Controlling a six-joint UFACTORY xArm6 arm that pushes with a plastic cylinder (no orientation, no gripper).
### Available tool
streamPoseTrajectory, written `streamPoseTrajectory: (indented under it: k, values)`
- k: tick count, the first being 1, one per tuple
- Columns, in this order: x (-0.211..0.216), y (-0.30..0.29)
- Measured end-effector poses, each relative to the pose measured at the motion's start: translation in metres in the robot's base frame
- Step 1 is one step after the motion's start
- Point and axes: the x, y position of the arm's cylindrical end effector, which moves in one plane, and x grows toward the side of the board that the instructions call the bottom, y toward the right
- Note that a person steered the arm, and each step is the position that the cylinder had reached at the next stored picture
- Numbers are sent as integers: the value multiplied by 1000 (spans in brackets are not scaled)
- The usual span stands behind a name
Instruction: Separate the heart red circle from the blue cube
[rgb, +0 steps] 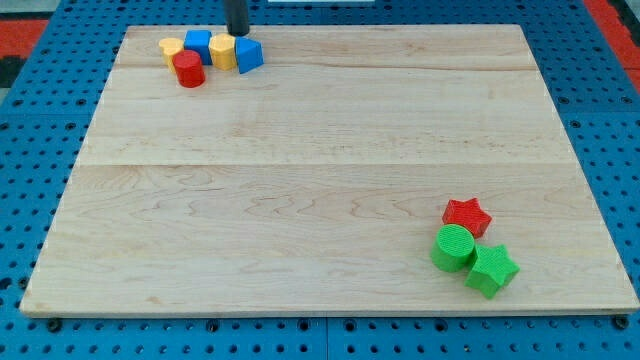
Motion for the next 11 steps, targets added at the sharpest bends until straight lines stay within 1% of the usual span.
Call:
streamPoseTrajectory:
  k: [1,3,4,5,6,7,8,9,10,11]
  values:
    - [-16,-22]
    - [-17,-99]
    - [-11,-119]
    - [21,-109]
    - [36,-62]
    - [36,-49]
    - [36,-51]
    - [36,-77]
    - [50,-62]
    - [58,-20]
